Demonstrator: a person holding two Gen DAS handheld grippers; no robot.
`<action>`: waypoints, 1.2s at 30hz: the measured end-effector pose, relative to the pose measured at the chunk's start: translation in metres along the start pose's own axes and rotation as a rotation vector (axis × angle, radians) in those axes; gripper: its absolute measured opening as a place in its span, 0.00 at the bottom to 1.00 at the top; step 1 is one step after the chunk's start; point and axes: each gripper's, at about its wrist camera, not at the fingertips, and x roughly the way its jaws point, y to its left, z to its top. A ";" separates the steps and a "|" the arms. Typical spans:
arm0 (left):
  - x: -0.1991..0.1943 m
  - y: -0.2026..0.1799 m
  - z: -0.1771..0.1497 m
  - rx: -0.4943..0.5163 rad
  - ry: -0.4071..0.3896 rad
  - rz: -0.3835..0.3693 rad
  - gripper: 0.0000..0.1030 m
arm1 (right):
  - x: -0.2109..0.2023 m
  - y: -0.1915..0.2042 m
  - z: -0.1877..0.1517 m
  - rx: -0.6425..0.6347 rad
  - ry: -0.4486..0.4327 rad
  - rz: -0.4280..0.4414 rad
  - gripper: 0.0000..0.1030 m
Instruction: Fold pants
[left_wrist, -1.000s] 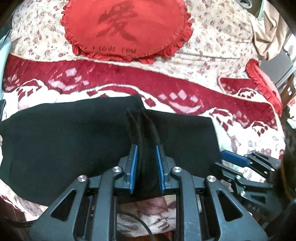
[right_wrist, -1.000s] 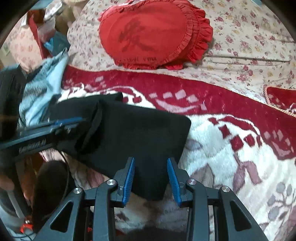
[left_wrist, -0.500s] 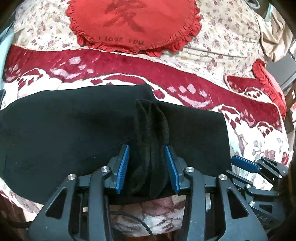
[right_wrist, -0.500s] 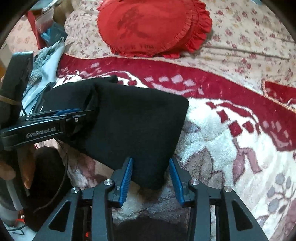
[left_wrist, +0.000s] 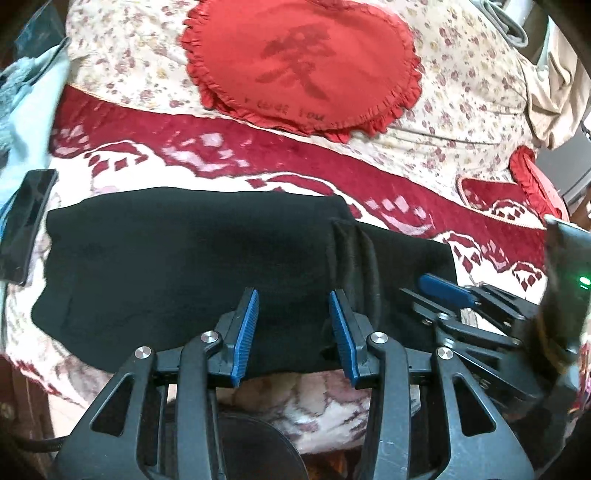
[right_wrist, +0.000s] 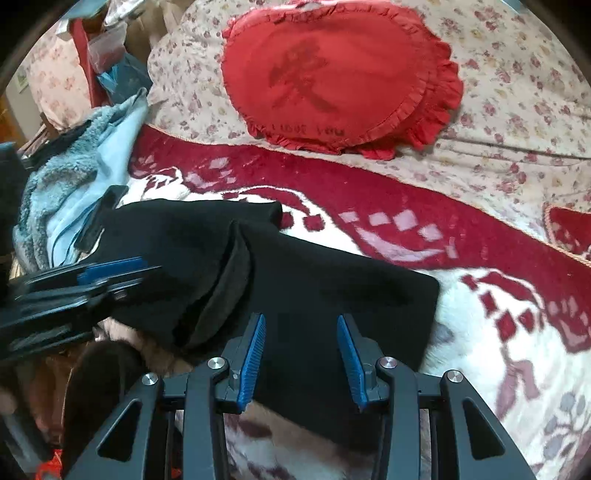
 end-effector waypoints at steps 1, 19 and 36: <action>-0.003 0.004 -0.001 -0.009 -0.004 0.004 0.38 | 0.007 0.004 0.002 -0.003 0.009 -0.001 0.38; -0.044 0.065 -0.022 -0.140 -0.048 0.036 0.38 | 0.022 0.043 0.004 -0.051 0.058 0.007 0.38; -0.061 0.128 -0.039 -0.297 -0.065 0.018 0.53 | 0.008 0.110 0.030 -0.131 -0.006 0.172 0.38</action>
